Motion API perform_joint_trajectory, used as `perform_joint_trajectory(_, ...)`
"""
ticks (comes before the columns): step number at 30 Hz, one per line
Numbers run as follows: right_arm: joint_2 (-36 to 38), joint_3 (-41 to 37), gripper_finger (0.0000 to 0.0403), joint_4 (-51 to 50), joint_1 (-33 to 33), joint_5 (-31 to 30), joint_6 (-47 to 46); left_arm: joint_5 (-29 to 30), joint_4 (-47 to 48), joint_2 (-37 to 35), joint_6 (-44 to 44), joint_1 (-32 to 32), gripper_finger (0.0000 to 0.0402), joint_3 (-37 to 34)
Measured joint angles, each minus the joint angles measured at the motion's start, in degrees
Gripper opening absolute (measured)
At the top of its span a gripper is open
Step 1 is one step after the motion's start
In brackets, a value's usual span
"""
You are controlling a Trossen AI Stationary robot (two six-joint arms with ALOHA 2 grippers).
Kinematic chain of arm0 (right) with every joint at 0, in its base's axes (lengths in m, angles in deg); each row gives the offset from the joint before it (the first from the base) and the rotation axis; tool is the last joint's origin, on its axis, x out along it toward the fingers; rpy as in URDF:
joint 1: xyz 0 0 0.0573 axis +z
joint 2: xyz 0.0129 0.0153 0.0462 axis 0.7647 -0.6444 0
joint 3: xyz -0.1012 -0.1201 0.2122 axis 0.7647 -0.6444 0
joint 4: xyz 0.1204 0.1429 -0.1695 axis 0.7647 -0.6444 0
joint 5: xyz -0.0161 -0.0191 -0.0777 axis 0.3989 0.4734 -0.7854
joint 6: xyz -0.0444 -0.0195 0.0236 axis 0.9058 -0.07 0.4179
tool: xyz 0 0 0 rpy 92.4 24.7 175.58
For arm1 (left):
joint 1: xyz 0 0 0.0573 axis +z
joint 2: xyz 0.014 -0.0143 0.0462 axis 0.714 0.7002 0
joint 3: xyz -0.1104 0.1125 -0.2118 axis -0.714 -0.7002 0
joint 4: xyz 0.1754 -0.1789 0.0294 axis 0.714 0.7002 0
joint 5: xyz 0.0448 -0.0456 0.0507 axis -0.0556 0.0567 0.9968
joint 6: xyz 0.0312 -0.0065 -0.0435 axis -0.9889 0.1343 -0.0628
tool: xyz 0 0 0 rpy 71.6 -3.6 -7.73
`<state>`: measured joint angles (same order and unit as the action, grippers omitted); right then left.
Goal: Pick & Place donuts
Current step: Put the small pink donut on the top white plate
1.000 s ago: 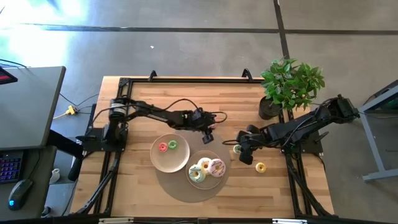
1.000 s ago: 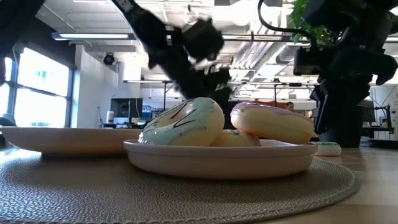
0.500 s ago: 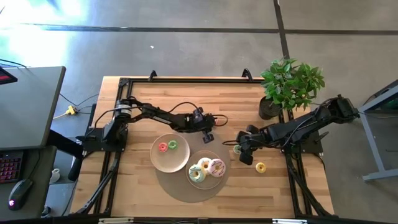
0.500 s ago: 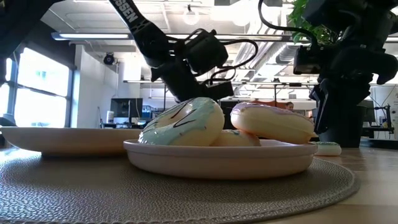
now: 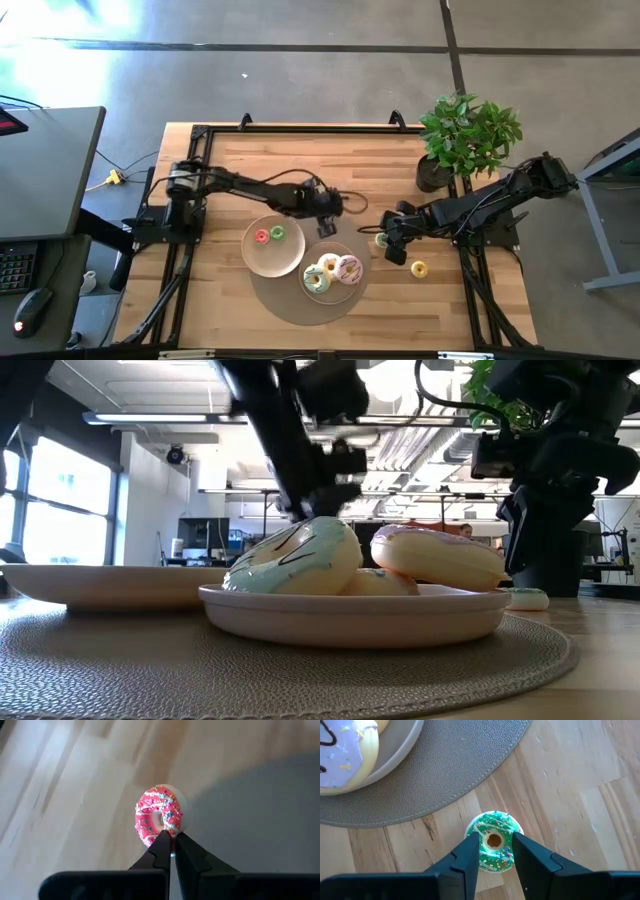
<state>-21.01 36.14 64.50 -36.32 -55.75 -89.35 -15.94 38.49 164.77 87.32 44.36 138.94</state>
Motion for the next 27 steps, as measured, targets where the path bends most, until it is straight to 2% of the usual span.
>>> perform_joint_trajectory(4, 0.0, 0.0, 0.0113, 0.1, 0.0, 0.0, -0.1, 5.1, 17.8, -5.6, 7.8, -6.3, 0.0006, 0.9)
perform_joint_trajectory(7, 0.0, 0.0, 0.0113, 0.5, 0.0, -0.1, 0.0, 8.7, 30.5, -9.8, 17.8, -12.8, 0.0003, 0.6)
perform_joint_trajectory(11, 0.0, 0.0, 0.0113, 1.1, 0.0, -0.4, 0.0, 9.8, 36.9, -13.1, 31.2, -21.6, 0.0004, -0.7)
perform_joint_trajectory(15, 0.0, 0.0, 0.0113, 2.5, 0.0, -0.4, -0.1, 9.7, 33.8, -13.6, 35.4, -29.5, 0.0005, -4.0)
perform_joint_trajectory(18, 0.0, 0.0, 0.0113, 4.3, 0.0, -0.4, -0.2, 9.5, 30.3, -13.0, 37.9, -32.4, 0.0005, -7.8)
perform_joint_trajectory(23, 0.0, 0.0, 0.0113, 7.2, 0.0, -0.4, -0.2, 11.1, 23.5, -12.0, 39.9, -31.8, 0.0006, -13.2)
perform_joint_trajectory(27, 0.0, 0.0, 0.0113, 8.2, 0.0, -0.2, -0.2, 9.9, 17.8, -12.0, 35.1, -29.3, 0.0006, -14.7)
